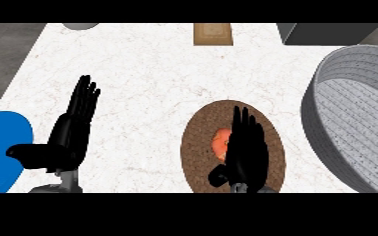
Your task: Pick the squash from the placemat and place it in the basket
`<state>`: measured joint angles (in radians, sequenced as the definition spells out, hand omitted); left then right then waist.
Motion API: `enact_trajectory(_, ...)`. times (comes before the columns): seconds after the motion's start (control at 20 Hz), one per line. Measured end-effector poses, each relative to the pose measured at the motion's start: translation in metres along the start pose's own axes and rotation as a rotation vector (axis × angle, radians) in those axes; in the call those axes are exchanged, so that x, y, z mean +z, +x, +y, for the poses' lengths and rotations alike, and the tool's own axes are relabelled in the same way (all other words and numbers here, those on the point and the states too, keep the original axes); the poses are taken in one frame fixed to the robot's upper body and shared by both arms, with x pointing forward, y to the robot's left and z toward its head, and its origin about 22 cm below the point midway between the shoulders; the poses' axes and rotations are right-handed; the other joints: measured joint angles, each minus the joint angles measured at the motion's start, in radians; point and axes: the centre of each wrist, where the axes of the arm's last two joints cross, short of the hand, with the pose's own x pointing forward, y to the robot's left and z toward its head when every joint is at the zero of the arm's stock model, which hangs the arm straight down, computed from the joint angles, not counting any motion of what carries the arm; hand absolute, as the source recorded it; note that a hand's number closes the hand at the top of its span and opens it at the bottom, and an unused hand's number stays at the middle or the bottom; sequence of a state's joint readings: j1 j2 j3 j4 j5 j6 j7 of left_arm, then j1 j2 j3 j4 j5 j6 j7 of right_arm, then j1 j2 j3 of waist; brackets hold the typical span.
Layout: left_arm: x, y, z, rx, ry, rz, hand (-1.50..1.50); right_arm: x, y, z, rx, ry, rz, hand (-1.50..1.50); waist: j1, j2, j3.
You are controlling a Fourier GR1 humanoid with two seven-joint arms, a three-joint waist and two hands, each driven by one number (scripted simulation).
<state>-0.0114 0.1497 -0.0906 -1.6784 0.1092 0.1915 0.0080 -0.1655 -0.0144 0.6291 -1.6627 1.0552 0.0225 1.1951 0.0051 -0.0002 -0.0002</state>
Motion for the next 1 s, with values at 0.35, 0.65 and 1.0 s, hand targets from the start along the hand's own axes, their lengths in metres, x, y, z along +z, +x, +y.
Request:
enact_trajectory(0.35, -0.006, -0.002, -0.002, 0.0, 0.001, -0.002, 0.0, -0.007, -0.001, 0.007, -0.001, 0.026, 0.016, -1.5, -0.001, 0.0, 0.0)
enact_trajectory(0.65, 0.0, 0.002, -0.002, 0.0, 0.001, -0.002, 0.0, -0.015, -0.01, 0.018, -0.01, 0.037, 0.045, -1.5, -0.001, 0.0, 0.0)
enact_trajectory(1.0, 0.002, -0.001, -0.005, 0.003, 0.001, -0.005, 0.0, -0.021, -0.011, 0.032, -0.003, 0.056, 0.054, -1.5, 0.0, 0.0, 0.0)
